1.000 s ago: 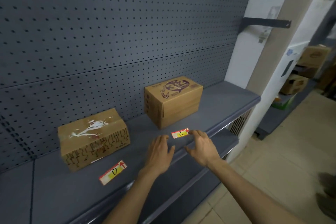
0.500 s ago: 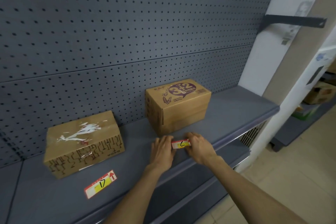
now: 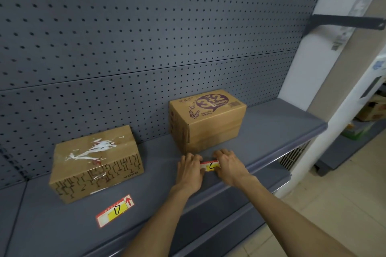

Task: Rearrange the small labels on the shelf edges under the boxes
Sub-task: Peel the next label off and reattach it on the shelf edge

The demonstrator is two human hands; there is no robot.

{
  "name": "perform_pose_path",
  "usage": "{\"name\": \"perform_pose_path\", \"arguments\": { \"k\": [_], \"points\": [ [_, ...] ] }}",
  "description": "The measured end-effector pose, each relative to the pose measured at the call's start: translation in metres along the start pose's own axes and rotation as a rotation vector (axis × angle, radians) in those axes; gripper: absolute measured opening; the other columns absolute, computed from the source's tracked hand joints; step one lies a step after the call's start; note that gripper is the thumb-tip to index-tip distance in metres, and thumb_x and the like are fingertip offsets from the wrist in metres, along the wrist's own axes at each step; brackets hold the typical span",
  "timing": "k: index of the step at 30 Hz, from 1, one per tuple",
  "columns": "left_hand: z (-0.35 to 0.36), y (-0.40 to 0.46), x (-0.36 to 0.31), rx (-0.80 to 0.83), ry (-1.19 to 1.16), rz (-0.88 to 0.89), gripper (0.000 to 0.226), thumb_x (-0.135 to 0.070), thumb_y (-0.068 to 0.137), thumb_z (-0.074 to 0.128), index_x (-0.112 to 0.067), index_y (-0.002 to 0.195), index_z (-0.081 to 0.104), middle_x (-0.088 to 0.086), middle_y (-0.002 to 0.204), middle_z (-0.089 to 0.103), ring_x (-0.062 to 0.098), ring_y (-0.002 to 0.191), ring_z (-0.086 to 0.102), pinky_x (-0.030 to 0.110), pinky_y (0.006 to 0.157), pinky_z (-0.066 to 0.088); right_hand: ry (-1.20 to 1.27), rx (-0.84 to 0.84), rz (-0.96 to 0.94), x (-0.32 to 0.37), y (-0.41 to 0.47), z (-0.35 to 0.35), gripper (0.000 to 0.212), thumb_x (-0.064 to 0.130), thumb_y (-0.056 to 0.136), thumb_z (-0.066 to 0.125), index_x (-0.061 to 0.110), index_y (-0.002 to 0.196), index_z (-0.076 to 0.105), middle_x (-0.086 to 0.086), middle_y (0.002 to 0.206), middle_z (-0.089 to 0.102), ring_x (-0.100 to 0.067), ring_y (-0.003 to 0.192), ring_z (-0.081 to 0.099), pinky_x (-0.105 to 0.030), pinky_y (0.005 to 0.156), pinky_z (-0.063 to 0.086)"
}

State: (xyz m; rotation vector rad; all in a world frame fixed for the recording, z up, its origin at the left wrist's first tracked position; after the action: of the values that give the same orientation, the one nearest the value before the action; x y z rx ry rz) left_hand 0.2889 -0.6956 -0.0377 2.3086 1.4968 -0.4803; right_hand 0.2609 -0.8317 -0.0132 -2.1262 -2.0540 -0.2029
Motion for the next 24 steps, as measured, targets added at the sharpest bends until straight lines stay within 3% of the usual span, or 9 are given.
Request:
{"name": "perform_pose_path", "arguments": {
  "k": [7,15,20,24],
  "points": [
    [-0.007,-0.009,-0.003,-0.054,-0.085,0.008,0.021,-0.022,0.097,0.059,-0.018,0.116,0.052,0.007,0.122,0.051,0.029,0.115,0.046,0.037,0.094,0.033,0.080,-0.079,-0.023,0.004,-0.006,-0.005,0.027,0.007,0.086,0.061,0.012,0.112,0.056,-0.012,0.114,0.049,-0.034,0.108,0.049,-0.047,0.088,0.047],
    [-0.025,-0.029,0.000,-0.082,-0.220,0.049,0.007,-0.012,0.099,0.053,-0.013,0.106,0.052,0.012,0.107,0.065,0.032,0.101,0.057,0.037,0.082,0.037,0.199,-0.177,-0.072,0.019,-0.021,-0.009,0.008,0.006,0.089,0.060,0.012,0.095,0.059,-0.010,0.099,0.062,-0.034,0.094,0.057,-0.050,0.077,0.050],
    [-0.043,-0.047,0.009,-0.127,-0.295,0.081,0.007,-0.016,0.100,0.054,-0.021,0.100,0.049,0.005,0.097,0.064,0.025,0.090,0.055,0.042,0.075,0.045,0.243,-0.226,-0.115,0.037,-0.032,-0.011,0.006,0.008,0.089,0.064,0.013,0.093,0.063,-0.007,0.094,0.068,-0.029,0.090,0.060,-0.045,0.073,0.050],
    [-0.060,-0.073,0.028,-0.148,-0.330,0.062,0.013,-0.022,0.101,0.054,-0.031,0.097,0.046,-0.005,0.094,0.060,0.010,0.085,0.051,0.037,0.072,0.049,0.288,-0.265,-0.177,0.060,-0.044,-0.011,0.006,0.010,0.090,0.068,0.016,0.090,0.066,-0.001,0.087,0.068,-0.022,0.083,0.060,-0.027,0.064,0.036]
  ]
}}
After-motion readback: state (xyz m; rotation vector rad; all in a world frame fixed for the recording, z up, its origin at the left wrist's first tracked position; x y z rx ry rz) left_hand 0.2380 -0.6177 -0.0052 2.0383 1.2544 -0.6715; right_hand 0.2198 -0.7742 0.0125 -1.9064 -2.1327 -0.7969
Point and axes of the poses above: each hand's wrist, its own y-axis towards the middle knuckle, its own z-axis out of the palm, x = y × z, the point moved 6 cm from there along y, towards the middle knuckle
